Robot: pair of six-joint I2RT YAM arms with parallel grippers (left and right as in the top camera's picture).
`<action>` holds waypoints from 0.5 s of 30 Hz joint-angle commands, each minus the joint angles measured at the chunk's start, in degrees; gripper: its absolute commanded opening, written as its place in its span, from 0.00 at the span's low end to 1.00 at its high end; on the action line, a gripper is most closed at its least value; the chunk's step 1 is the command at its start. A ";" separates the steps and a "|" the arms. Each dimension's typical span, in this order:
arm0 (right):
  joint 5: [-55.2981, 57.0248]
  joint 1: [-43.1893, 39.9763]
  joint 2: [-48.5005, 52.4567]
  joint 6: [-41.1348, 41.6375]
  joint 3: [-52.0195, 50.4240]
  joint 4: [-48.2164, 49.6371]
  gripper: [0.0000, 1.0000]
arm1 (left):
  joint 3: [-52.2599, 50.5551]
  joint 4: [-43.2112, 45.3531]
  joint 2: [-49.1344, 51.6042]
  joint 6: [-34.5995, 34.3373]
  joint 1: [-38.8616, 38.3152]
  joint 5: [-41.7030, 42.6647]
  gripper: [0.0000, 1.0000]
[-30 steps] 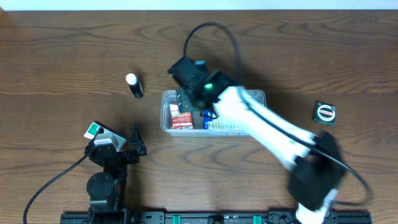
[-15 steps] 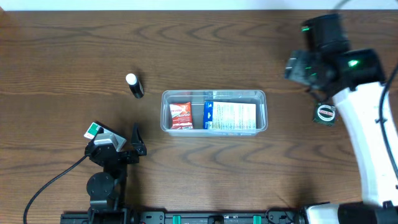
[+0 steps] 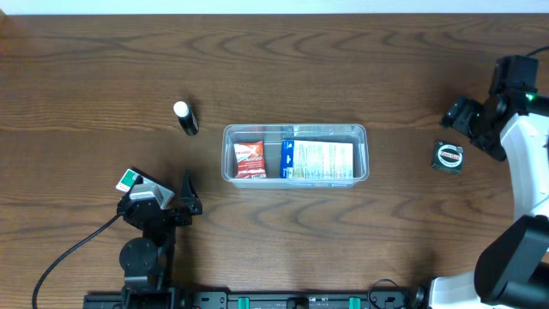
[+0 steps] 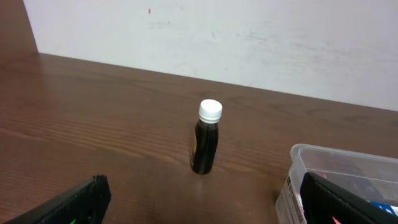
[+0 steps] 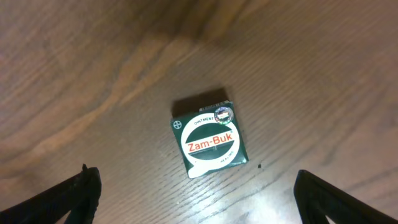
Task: Pack container
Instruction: 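Move the right gripper to the green Zam-Buk box and grasp it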
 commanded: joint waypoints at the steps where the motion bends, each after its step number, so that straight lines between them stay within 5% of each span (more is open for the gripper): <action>1: -4.28 -1.22 1.57 -10.12 -2.01 2.67 0.99 | -1.09 -2.10 0.07 0.94 0.28 -0.68 0.98; 15: -5.38 -1.07 10.73 -13.14 -2.86 5.40 0.98 | -1.09 -2.10 0.07 0.94 0.28 -0.68 0.98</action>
